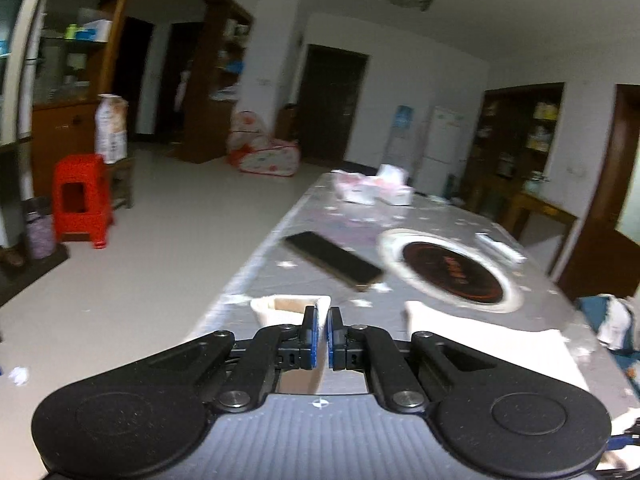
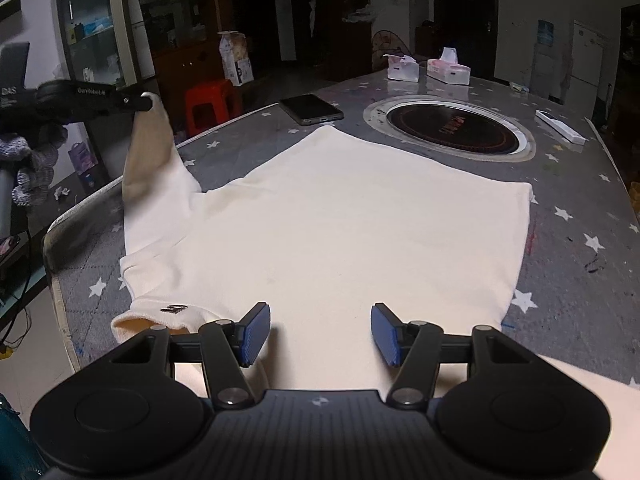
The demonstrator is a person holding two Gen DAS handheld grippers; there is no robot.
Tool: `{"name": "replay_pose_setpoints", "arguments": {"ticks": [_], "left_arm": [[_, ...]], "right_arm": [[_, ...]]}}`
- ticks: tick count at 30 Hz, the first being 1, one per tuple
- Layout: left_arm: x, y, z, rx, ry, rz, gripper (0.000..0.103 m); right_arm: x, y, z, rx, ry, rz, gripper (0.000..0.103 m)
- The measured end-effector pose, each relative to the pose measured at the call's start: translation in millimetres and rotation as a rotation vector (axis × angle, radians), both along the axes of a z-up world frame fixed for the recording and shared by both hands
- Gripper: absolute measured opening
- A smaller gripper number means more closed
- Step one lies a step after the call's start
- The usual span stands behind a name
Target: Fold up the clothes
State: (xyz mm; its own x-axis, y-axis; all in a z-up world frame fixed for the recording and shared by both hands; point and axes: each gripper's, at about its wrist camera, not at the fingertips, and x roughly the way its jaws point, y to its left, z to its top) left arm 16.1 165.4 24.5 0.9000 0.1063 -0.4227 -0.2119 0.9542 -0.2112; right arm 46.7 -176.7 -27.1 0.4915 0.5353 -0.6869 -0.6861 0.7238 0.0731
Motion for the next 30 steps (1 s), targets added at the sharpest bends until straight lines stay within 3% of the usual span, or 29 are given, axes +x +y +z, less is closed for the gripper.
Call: {"name": "replay_pose_setpoints", "arguments": {"ticks": [5,16,25,30], "left_arm": [[3.5,-32.8,10.8,-0.041,-0.022,-0.103,0.005],[14.0,-129.8,15.5,-0.149,-0.052,-0.433,0.005],[30.2,-172.7,-20.7,-0.26,0.083,-0.584,0.008],[27.6,-182.3,-36.7,-0.244,0.149,-0.658,0.017]], "right_arm": [[-1.2,-4.3,1.0,0.016,-0.001,-0.016,0.059],[-2.6,-18.5,1.9,0.057,0.003,-0.072,0.059],[-3.9,-41.7,5.2,0.075,-0.004,-0.145,0.059],[-2.8,-55.0,7.5,0.081,-0.01,-0.193,0.059]]}}
